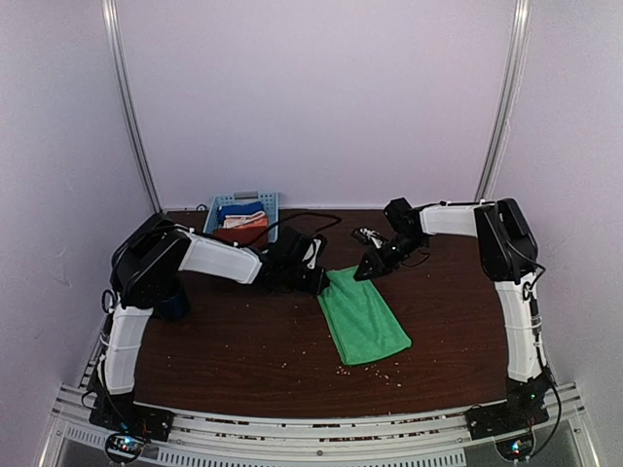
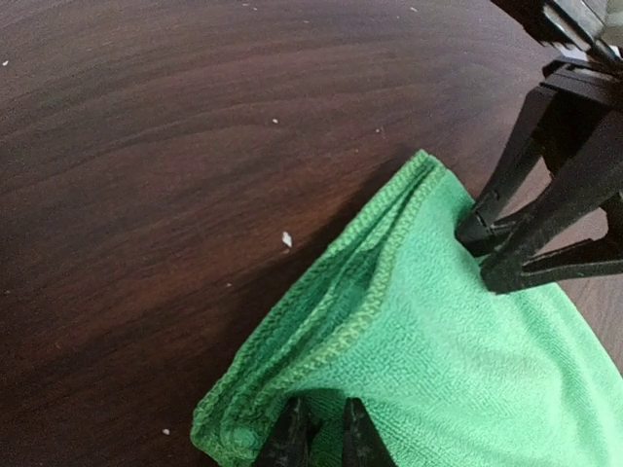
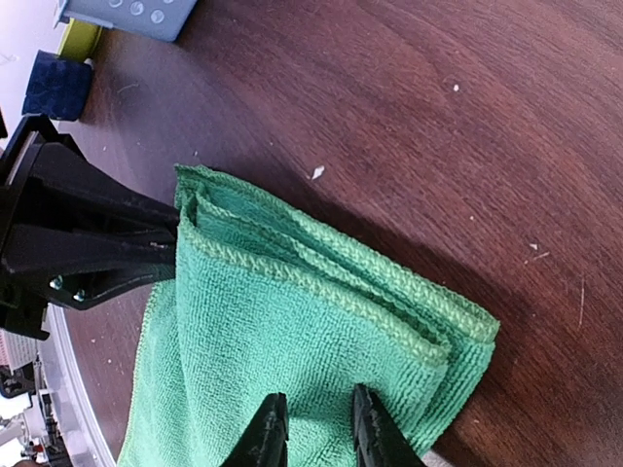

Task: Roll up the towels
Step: Move the towel to the center of the board.

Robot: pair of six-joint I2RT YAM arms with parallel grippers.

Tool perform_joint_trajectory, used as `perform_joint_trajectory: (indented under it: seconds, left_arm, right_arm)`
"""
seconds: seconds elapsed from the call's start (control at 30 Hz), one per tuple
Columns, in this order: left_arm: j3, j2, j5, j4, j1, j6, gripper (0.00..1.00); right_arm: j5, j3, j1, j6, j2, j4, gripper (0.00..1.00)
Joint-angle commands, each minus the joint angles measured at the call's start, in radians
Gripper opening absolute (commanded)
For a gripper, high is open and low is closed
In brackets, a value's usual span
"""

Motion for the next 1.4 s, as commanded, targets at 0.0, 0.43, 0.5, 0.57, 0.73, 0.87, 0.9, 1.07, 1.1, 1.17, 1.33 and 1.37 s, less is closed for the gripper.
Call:
perform_joint_trajectory:
  seconds: [0.0,0.43,0.5,0.57,0.73,0.87,0.9,1.07,1.1,1.17,1.33,1.37]
  left_arm:
    - [0.024,0.023,-0.044,-0.061,0.04,-0.006,0.15]
    - [0.161,-0.029,-0.062,-0.09,0.052,0.161,0.19]
    - [0.103,-0.106,-0.07,-0.024,0.036,0.232,0.22]
    - [0.031,-0.211,-0.143,0.045,-0.003,0.338,0.26]
    - [-0.1,-0.398,-0.222,0.132,-0.067,0.536,0.69]
    - [-0.043,-0.395,-0.088,-0.021,-0.096,0.594,0.76]
    - [-0.046,-0.398,-0.086,-0.056,-0.143,0.637,0.72]
    - [-0.112,-0.408,-0.09,-0.142,-0.306,0.777,0.56]
    - [-0.094,-0.393,-0.07,-0.189,-0.318,0.789,0.54]
    - [-0.046,-0.344,-0.019,-0.295,-0.335,0.813,0.52]
    - [0.033,-0.219,0.021,-0.447,-0.361,0.851,0.58]
    - [0.039,-0.2,0.001,-0.451,-0.364,0.851,0.6]
  right_arm:
    - [0.154,-0.094,-0.015,0.082,-0.034,0.077,0.25]
    - [0.047,-0.13,-0.066,0.107,-0.103,0.107,0.25]
    - [-0.026,-0.113,-0.076,0.099,-0.135,0.093,0.27]
    - [-0.055,-0.091,-0.09,0.073,-0.195,0.076,0.28]
    - [0.013,-0.097,-0.136,-0.017,-0.435,0.058,0.31]
    - [0.275,-0.34,-0.163,-0.059,-0.702,0.306,0.41]
    - [0.362,-0.438,-0.168,-0.059,-0.762,0.418,0.55]
    - [0.339,-0.637,-0.245,0.006,-0.854,0.58,1.0]
    - [0.288,-0.622,-0.251,0.004,-0.843,0.552,1.0]
    - [0.216,-0.592,-0.253,-0.023,-0.82,0.492,1.0]
    - [0.115,-0.575,-0.253,-0.052,-0.778,0.456,0.96]
    - [0.098,-0.564,-0.253,-0.062,-0.765,0.44,0.93]
